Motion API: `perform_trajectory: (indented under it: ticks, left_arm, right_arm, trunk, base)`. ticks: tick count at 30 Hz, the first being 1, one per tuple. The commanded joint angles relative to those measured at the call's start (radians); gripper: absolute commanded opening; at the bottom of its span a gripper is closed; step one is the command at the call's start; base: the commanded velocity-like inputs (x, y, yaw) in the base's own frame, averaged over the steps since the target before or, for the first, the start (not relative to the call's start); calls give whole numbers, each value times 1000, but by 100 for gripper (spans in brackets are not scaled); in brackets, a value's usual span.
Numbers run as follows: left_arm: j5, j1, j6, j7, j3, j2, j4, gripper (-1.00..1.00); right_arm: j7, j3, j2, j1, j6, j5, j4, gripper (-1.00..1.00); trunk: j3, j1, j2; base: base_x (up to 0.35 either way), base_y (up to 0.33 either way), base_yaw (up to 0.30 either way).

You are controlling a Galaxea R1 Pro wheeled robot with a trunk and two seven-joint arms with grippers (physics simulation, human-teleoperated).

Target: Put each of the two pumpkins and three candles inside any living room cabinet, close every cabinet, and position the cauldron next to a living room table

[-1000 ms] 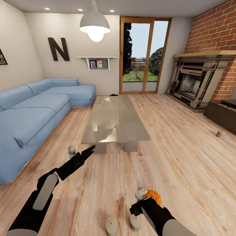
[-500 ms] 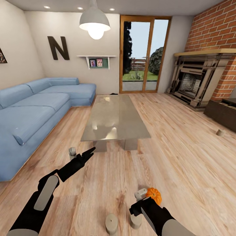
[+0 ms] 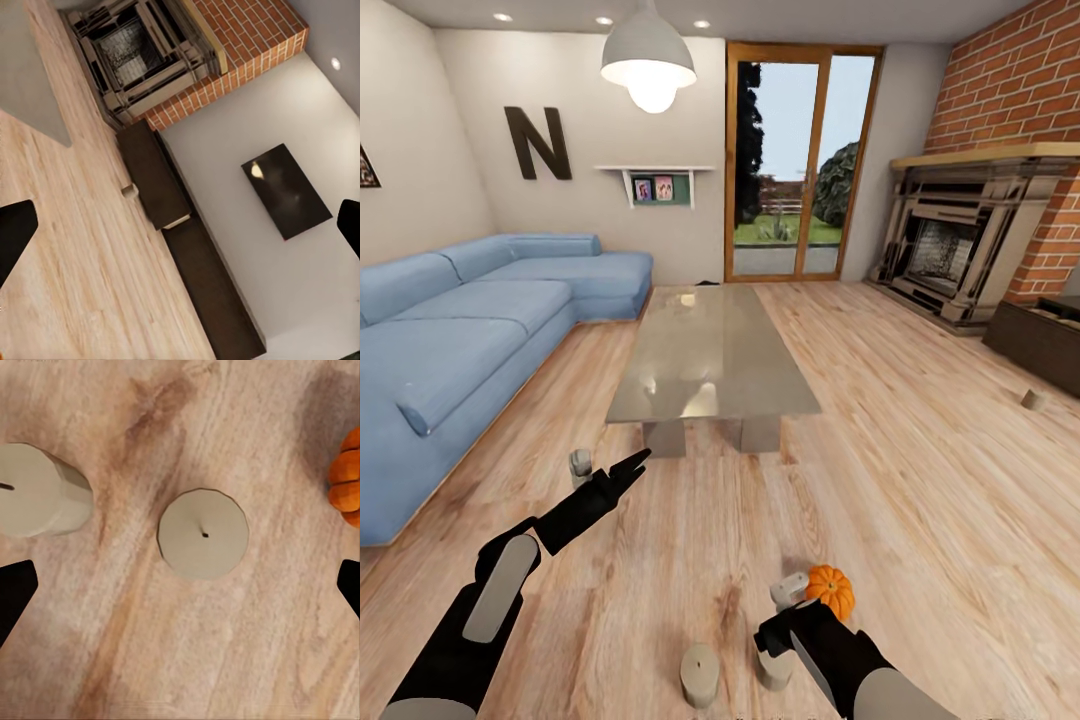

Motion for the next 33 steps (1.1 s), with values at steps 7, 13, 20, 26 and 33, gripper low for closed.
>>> perform_trajectory:
  ticks: [7,13,20,26,33]
  left_arm:
    - [0,0,0,0,0,0,0,100]
    - [-1,0,0,0,-1,-1,0,100]
    - [-1,0,0,0,-1,-1,0,100]
    - [0,0,0,0,-1,-1,0,100]
    - [-1,0,0,0,-1,-1,0,100]
  right_arm:
    - [-1,-1,-2,0,1,0,-13,100]
    - [-1,-1,-3,0,1,-1,-13,100]
    - [1,-1,-5,0,-2,-1,-11,100]
    - [-2,-1,-5,0,-4,-1,-12,100]
    - [-4,-1,-5,0,-4,-1,-12,100]
  trunk:
    - [-22,27,-49]
    - [-41,50,-91]
    - [-63,77,-140]
    - [-82,100,-182]
    - [-104,123,-225]
  base:
    - [0,0,0]
    - [0,0,0]
    - [0,0,0]
    - [0,0,0]
    - [0,0,0]
